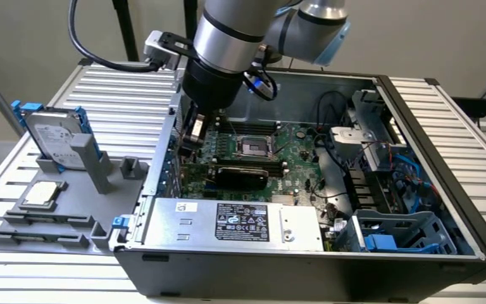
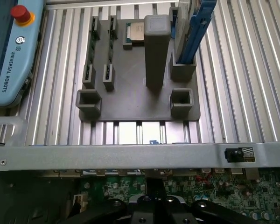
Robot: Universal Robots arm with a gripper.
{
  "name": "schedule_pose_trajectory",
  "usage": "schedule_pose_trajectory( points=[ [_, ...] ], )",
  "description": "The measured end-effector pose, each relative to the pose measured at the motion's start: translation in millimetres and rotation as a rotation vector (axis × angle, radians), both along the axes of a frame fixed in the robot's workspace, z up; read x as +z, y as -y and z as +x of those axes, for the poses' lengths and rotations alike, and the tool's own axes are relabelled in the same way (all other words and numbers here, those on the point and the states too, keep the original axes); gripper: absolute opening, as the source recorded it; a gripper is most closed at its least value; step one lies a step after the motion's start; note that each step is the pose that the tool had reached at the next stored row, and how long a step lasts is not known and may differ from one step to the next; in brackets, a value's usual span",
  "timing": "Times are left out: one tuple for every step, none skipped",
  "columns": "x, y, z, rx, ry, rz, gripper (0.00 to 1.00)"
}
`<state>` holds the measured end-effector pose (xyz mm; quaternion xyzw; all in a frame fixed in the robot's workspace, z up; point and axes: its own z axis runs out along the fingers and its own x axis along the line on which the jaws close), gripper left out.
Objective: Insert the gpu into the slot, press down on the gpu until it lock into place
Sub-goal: 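Press down on the gpu until it lock into place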
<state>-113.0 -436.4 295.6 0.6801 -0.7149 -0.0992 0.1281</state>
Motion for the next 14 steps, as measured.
schedule_pose_trajectory(
  points=[
    [0.1, 0.0, 1.1, 0.0, 0.0, -0.0015, 0.11],
    [0.0, 0.0, 1.8, -0.001, 0.0001, -0.003, 0.11],
    [0.0, 0.0, 2.0, -0.001, 0.0001, -0.0046, 0.11],
    [-0.2, 0.0, 2.0, -0.003, 0.0002, -0.0064, 0.11],
    [-0.7, 0.0, 2.1, -0.004, 0.0006, -0.008, 0.11],
    [-2.0, 0.0, 1.8, -0.005, 0.0019, -0.0091, 0.11],
    [-3.5, 0.0, 1.5, -0.007, 0.004, -0.0096, 0.11],
    [-4.9, 0.0, 1.2, -0.01, 0.0059, -0.0101, 0.11],
    [-5.8, 0.0, 0.7, -0.014, 0.0065, -0.0104, 0.11],
    [-6.1, 0.1, 0.4, -0.017, 0.0067, -0.0105, 0.11],
    [-6.0, 0.1, 0.3, -0.021, 0.0066, -0.0107, 0.11],
    [-6.1, 0.0, 0.2, -0.025, 0.0066, -0.0108, 0.11],
    [-6.1, 0.0, 0.1, -0.028, 0.0067, -0.0107, 0.11],
    [-6.2, 0.0, 0.1, -0.031, 0.0067, -0.0107, 0.11]
  ],
)
